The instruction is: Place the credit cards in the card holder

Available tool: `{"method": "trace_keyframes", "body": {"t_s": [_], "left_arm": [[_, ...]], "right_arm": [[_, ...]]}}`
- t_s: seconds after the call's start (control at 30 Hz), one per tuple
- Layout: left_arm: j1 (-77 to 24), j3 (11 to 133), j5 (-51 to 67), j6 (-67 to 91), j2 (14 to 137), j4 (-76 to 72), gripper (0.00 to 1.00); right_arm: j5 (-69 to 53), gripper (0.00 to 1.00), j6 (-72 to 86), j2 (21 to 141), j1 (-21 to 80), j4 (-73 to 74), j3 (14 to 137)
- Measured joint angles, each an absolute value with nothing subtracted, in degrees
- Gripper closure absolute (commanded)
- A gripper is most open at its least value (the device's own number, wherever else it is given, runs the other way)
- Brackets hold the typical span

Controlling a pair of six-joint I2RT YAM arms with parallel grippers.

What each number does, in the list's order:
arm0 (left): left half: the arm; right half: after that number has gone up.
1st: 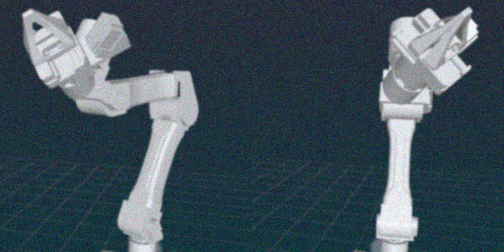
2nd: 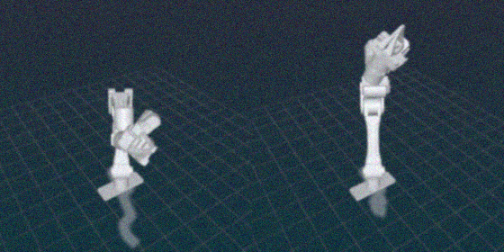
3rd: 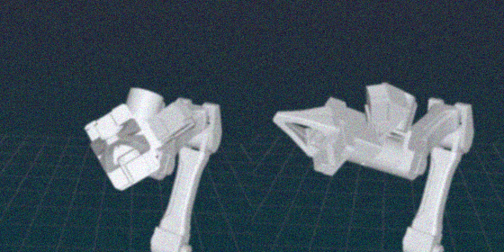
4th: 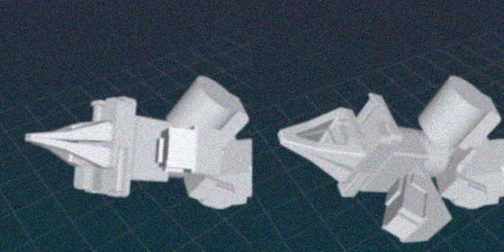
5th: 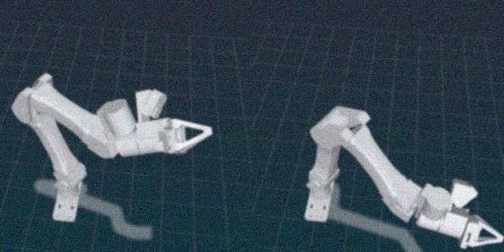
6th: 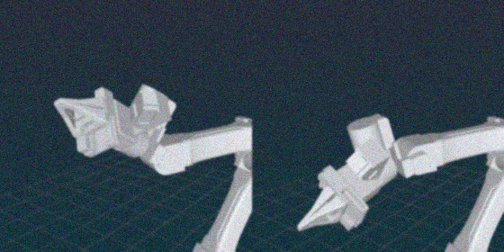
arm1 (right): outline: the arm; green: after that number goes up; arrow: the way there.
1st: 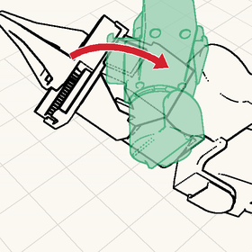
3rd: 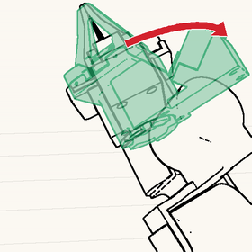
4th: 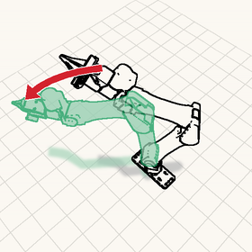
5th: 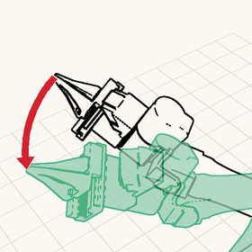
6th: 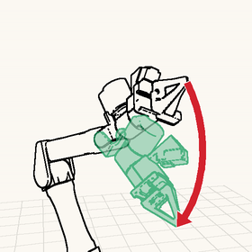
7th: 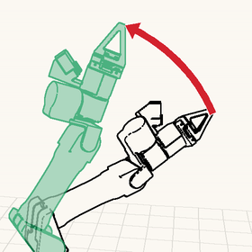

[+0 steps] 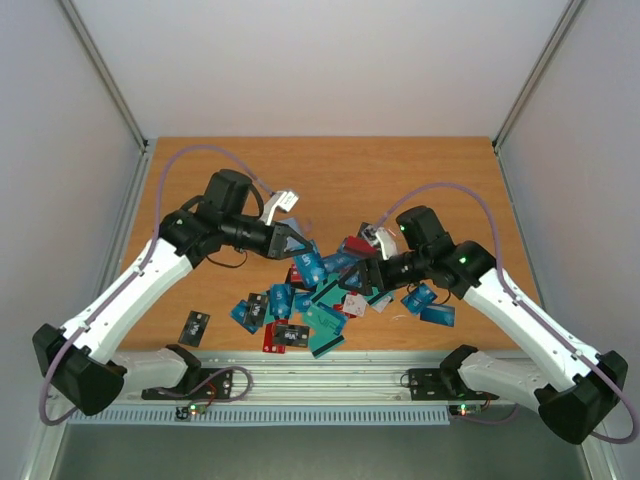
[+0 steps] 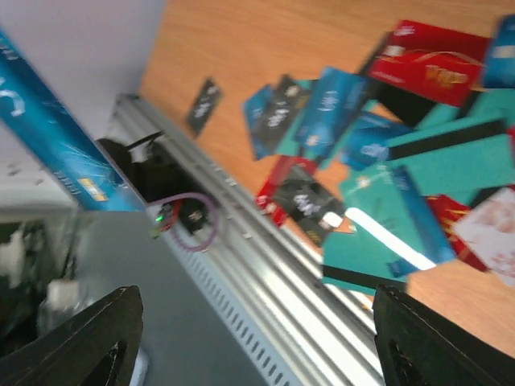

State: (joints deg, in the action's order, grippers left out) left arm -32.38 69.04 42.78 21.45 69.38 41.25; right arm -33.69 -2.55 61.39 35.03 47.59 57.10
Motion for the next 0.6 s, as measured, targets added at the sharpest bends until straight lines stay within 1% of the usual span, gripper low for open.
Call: {"method": "trace_keyframes", "body": {"t_s": [0.2, 0.33, 0.53, 0.6], "left_arm": [[-32.45, 72.51, 55.44, 19.84, 72.14, 42.50, 1.00], [-32.82, 72.53, 60.20, 20.40, 72.42, 42.04, 1.00], [-34.46, 72.51, 63.77, 23.09, 72.42, 38.72, 1.00], [-35.22, 72.51, 64.29, 24.29, 72.42, 36.93, 1.00]], "right_arm": [[-48.77, 0.36, -2.50, 59.51, 35.03, 42.85, 56.97], [-56.16, 0.47, 1.26, 59.33, 35.03, 36.62, 56.47], [-62.46, 0.64, 9.32, 59.31, 35.03, 24.93, 54.68], [-63.42, 0.72, 11.53, 59.31, 35.03, 21.87, 54.46]]}}
